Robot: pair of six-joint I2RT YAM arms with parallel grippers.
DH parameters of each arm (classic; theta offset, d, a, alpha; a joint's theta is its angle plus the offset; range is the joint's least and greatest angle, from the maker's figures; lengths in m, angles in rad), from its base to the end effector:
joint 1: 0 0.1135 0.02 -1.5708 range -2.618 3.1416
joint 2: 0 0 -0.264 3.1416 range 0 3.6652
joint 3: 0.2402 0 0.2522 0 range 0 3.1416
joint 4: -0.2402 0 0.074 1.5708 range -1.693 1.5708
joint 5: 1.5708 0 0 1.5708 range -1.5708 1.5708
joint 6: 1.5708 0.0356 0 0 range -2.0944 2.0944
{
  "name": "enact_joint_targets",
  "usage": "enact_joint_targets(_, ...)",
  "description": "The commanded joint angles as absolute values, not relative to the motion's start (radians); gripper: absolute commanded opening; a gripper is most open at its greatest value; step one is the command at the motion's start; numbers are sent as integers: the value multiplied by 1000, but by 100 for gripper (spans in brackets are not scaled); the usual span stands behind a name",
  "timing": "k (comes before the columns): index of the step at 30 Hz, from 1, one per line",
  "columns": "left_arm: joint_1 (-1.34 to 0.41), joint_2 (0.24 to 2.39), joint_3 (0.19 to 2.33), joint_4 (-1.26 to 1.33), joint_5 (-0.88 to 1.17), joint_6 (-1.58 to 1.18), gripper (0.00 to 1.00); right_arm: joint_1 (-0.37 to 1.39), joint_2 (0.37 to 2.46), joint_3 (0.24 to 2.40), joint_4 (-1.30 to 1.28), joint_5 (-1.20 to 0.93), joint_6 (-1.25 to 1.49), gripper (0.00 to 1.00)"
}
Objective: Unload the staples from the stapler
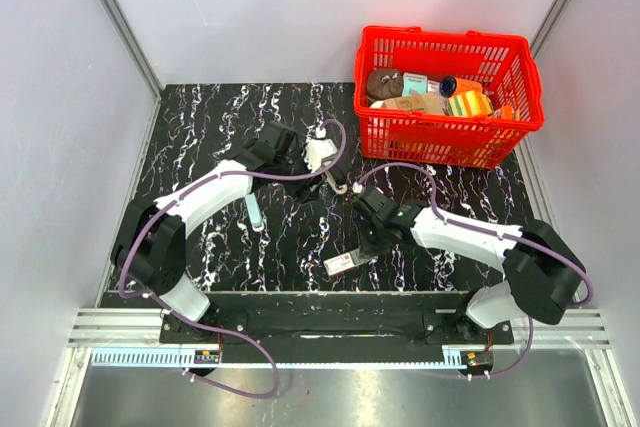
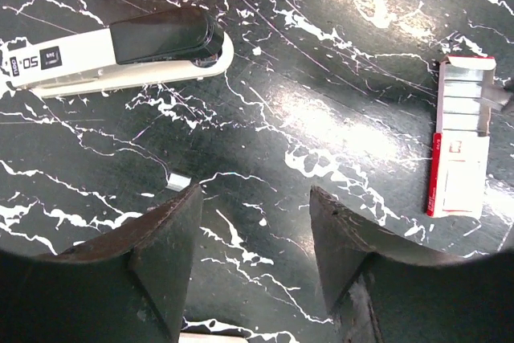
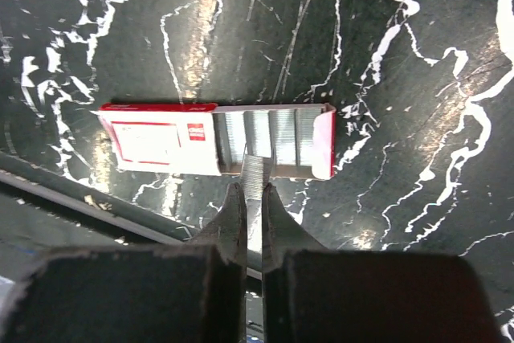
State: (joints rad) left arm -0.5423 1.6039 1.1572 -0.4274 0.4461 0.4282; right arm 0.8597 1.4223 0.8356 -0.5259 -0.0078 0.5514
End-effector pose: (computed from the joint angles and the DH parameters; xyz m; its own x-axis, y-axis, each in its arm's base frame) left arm 0.2864 -0.1905 0.2443 -0.3058 0.6216 -0.7212 0.9121 0.4086 -0.0346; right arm 0.1738 0.2022 0.1907 -0.8967 -0.2382 -0.3731 -0.3406 0.9097 0.2377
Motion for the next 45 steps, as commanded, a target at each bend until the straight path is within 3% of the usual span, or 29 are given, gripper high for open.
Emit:
enact_joint_targets(1,-512,1566,1181,-446,518,402,60,877,1451,894,-569,70,491,5)
enact_joint_targets(28,-483,1591,1183,-442,535,380,61,930,1557,925,-517,38,477,9)
enact_joint_targets(33,-483,1592,1183,-440,535,380,61,931,1569,933,-525,38,476,22)
enact_joint_targets(45,-482,1575,1186,-446,531,388,62,931,1543,959,-555,40,462,34)
